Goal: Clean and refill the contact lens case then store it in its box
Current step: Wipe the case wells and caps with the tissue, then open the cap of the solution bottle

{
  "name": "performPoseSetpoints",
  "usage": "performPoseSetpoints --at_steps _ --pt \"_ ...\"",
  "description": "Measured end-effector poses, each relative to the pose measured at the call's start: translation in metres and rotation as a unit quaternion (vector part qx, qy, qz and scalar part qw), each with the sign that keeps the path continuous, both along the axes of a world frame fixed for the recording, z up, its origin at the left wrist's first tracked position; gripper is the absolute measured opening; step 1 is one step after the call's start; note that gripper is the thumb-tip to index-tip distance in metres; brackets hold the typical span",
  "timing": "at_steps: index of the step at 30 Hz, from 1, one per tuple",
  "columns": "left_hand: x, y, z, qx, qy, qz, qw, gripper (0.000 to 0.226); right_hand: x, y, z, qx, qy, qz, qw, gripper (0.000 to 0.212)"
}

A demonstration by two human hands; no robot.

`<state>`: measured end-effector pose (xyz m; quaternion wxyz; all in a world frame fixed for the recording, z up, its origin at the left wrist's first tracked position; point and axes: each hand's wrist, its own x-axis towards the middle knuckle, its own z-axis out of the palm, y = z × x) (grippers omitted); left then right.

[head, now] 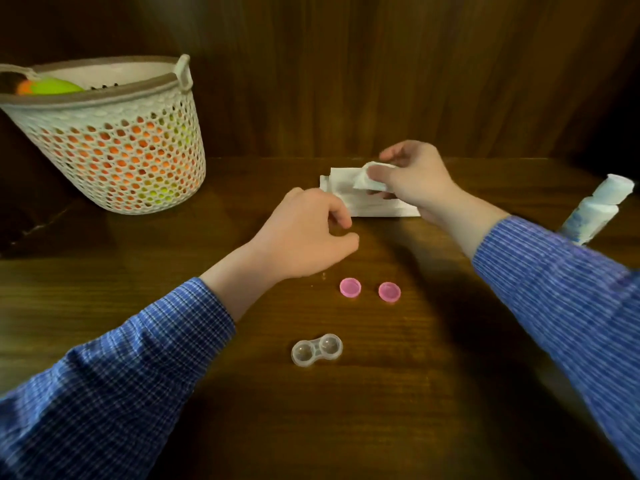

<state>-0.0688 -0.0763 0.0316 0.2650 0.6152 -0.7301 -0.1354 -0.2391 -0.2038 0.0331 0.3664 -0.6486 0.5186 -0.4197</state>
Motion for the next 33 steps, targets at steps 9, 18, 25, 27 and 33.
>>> performPoseSetpoints --at_steps 9,18,25,27,33 --pt "0.002 0.001 -0.01 0.026 0.032 -0.018 0.999 0.012 -0.002 -0.027 -0.025 -0.178 0.307 -0.072 0.932 0.03" --pt "-0.057 0.013 0.011 0.024 0.01 -0.107 0.994 0.024 -0.128 0.117 -0.021 -0.055 0.177 -0.021 0.982 0.011" --pt "-0.131 0.011 0.026 0.032 -0.016 -0.188 0.981 0.03 -0.216 0.123 -0.023 0.025 -0.028 -0.296 0.954 0.043" --pt "-0.147 0.008 0.03 0.03 -0.024 -0.2 0.979 0.028 -0.221 0.106 -0.024 0.045 -0.019 -0.29 0.956 0.063" --pt "-0.158 0.0 0.036 0.006 -0.031 -0.192 0.981 0.026 -0.212 0.055 -0.033 0.074 0.019 -0.315 0.946 0.09"
